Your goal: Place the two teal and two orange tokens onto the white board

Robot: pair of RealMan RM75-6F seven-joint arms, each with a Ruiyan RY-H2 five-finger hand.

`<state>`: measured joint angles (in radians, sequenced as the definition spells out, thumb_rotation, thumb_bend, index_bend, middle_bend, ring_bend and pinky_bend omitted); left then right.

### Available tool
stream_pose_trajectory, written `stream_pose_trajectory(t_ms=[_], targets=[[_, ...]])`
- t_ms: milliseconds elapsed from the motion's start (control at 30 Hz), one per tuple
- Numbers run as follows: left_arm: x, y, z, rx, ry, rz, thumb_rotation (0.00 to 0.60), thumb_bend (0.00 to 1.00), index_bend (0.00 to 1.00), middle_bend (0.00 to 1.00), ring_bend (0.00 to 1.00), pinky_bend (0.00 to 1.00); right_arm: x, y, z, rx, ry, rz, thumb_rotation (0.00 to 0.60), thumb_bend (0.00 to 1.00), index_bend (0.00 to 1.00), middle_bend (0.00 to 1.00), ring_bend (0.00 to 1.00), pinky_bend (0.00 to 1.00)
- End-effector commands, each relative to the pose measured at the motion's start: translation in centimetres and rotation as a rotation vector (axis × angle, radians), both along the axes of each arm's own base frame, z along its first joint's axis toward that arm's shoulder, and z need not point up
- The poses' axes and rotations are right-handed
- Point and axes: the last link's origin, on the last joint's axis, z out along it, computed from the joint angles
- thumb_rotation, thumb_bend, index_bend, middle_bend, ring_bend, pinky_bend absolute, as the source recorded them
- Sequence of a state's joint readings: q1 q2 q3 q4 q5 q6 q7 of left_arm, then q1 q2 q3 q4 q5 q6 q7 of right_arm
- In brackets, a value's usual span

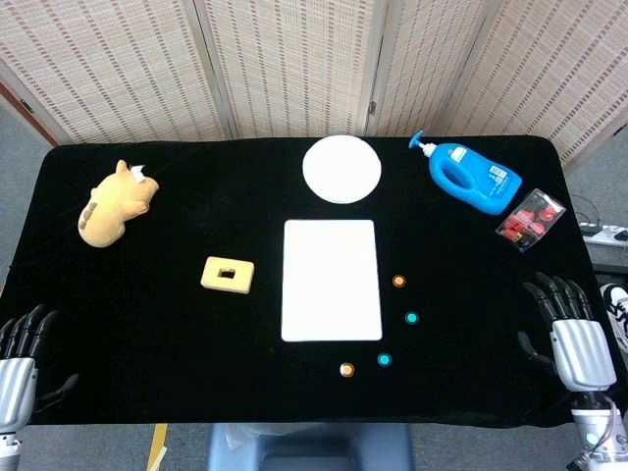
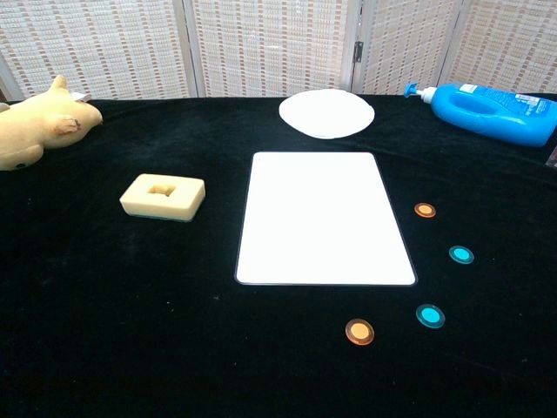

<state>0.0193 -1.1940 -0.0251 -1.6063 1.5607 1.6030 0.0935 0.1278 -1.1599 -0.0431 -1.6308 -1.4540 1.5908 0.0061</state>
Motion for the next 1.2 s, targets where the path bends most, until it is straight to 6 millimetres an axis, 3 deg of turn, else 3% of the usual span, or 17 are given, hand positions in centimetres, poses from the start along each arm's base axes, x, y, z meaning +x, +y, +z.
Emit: stream_pose_trajectory(t_ms=[33,433,667,967,1200], targets=[[0.1,0.0,-0.1,-0.002,0.001,-0.002,0.6,0.21,0.0,0.0,0.01,0.0,-0.6,0.6,0.2,-0.002,-0.014,-0.009,0.6,0.41,0.17,0.09,0.02,0.0],[-0.1,0.0,0.1,0.001,0.01,0.009,0.6,0.21,0.0,0.0,0.01,0.0,0.3,-0.5,-0.9,0.064,0.023,0.051,0.6,0.41,0.18,0.11,0.04,0.0],[-0.2,-0.3,0.1,0.001,0.007,0.014,0.6,0.21,0.0,0.0,0.01,0.0,2.3,-3.1,-5.2,0.231,0.086,0.109,0.6,0.41,0.32,0.11,0.04,0.0],[-0.7,-0.9,0.4,0.004,0.005,0.033,0.6,0.21,0.0,0.0,0.01,0.0,3.7,-7.4,-12.0,0.381,0.13,0.123,0.6,0.41,0.36,0.11,0.03,0.0],[-1.0,-1.1,0.5,0.005,0.006,0.043,0.6,0.21,0.0,0.0,0.01,0.0,4.2,-9.4,-15.1,0.409,0.142,0.119,0.6,0.41,0.36,0.12,0.03,0.0]])
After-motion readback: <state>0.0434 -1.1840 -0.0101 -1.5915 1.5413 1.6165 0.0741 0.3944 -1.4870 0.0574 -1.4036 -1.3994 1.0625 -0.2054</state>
